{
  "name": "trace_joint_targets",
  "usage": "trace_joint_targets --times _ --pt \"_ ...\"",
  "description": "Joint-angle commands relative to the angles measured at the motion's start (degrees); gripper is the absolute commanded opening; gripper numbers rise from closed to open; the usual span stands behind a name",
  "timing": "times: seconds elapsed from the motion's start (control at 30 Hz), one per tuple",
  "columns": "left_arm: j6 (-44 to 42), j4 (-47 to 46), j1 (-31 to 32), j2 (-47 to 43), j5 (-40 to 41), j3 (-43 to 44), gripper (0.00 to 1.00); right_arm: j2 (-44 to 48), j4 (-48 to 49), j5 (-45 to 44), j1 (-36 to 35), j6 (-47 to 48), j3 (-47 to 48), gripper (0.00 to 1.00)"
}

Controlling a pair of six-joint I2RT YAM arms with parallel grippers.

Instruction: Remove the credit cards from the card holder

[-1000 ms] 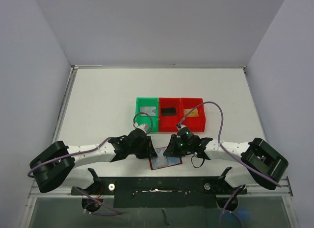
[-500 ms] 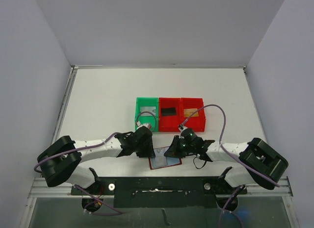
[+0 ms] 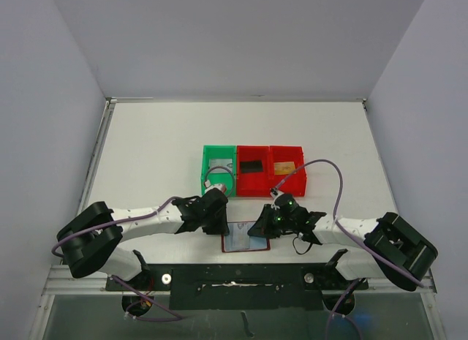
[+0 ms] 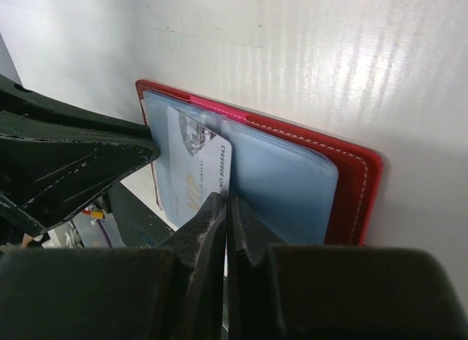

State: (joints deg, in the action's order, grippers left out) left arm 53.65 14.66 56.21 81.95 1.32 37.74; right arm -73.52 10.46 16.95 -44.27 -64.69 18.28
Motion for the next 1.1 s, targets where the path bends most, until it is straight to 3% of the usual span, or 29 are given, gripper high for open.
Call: trace_joint_targets --times 0.0,0.23,0.37,0.5,0.7,0.93,1.07 --pt "-1.9 1.2 0.1 0.4 1.2 1.1 0.15 1.3 0.3 0.7 0.3 -0.6 -0.5 0.00" --pt "-2.9 0.8 0.1 -1.2 1.1 1.0 0.14 -0.5 5.2 3.1 0.9 -4.0 -1.4 0.21" --pt "-3.1 0.3 0.1 -2.0 0.7 0.9 0.13 -1.7 2.2 1.0 0.7 -4.1 -0.4 0.26" --pt "-3.4 1.0 0.3 -3.9 2.3 1.6 0.13 -4.8 -6.5 -2.5 -0.7 -0.6 4.3 0.22" --pt "-3.7 3.1 0.4 -10.2 7.0 3.4 0.18 -4.4 -11.1 -6.3 -1.1 -0.3 6.4 0.01" --pt "-4.9 -9.8 0.4 -10.1 -6.3 0.3 0.19 -1.8 -10.3 -7.0 -1.2 -0.2 6.1 0.00" --pt "-5.2 -12.1 0.4 -6.8 -9.5 -1.1 0.18 -0.9 -11.4 -7.3 -1.4 1.3 7.3 0.00"
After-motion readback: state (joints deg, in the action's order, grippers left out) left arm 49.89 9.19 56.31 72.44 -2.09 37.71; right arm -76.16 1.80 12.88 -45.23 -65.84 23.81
